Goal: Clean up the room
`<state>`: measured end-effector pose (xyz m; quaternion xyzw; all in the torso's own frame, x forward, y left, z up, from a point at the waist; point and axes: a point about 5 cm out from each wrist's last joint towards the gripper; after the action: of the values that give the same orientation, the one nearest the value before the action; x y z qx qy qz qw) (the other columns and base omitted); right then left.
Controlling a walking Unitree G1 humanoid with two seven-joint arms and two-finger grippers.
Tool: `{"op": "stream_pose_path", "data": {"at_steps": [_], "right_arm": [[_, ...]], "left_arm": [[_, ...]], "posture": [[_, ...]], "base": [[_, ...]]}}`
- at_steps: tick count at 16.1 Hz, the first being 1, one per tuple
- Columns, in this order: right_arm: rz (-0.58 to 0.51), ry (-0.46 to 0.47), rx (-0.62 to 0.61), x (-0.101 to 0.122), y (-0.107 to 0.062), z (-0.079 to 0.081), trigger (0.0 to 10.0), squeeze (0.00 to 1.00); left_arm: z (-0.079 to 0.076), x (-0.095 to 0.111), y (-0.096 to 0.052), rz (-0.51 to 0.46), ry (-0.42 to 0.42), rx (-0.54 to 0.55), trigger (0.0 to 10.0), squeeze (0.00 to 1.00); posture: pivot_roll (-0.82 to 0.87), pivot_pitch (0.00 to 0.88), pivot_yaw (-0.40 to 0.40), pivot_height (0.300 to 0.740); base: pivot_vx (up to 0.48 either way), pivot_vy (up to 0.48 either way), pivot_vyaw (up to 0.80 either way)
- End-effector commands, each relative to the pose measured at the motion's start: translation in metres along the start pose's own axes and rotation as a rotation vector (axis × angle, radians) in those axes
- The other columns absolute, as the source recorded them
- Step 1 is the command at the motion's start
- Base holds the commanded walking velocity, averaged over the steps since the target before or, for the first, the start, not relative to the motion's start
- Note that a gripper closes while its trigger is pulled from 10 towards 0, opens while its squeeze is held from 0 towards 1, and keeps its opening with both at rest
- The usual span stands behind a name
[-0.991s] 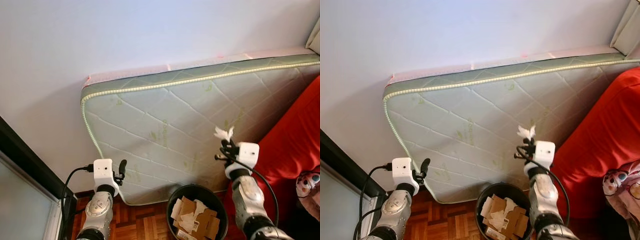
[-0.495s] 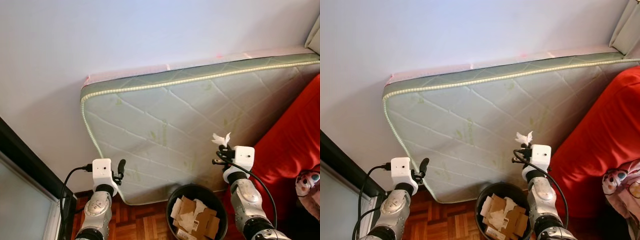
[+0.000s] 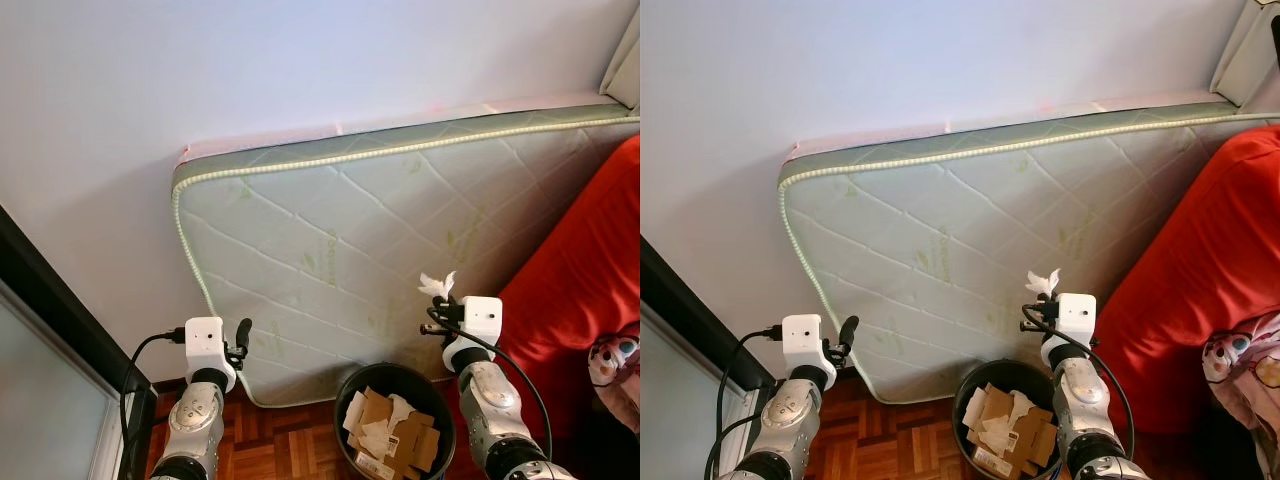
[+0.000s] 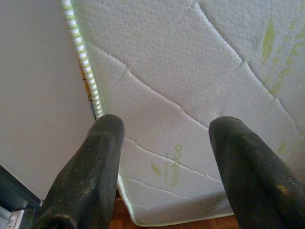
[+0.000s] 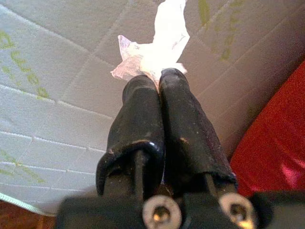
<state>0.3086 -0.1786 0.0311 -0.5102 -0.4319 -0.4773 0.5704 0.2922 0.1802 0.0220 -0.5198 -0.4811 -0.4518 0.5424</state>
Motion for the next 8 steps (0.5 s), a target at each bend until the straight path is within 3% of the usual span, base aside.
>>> {"op": "stream_pose_path", "data": {"at_steps": [1, 4, 8], "right_arm": [[0.013, 0.011, 0.012, -0.0029, -0.0005, 0.0029, 10.0, 0.00], [0.037, -0.025, 0.023, -0.0064, -0.0012, 0.0048, 10.0, 0.00], [0.040, -0.005, 0.029, -0.0068, -0.0009, 0.0063, 10.0, 0.00]], "left_arm": [[0.0025, -0.0016, -0.0001, 0.017, 0.004, 0.005, 10.0, 0.00], [0.0027, -0.0020, -0.0003, 0.019, 0.006, 0.006, 10.0, 0.00], [0.0048, -0.0013, 0.0002, 0.018, 0.007, 0.013, 10.0, 0.00]], "posture": [[0.00, 0.000, 0.041, 0.656], [0.00, 0.000, 0.042, 0.656], [0.00, 0.001, 0.045, 0.656]], "base": [[0.000, 0.000, 0.00], [0.000, 0.000, 0.00], [0.000, 0.000, 0.00]]}}
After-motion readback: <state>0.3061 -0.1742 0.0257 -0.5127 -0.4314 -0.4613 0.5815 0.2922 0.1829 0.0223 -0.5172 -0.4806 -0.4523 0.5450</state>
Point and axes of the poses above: a point about 5 cm out from each wrist's last joint towards the gripper, its own y axis pointing out of the wrist towards the gripper, its own x axis along the axis of the wrist's last joint, z = x × y, and after that the axes turned 1 degree about y, right-handed
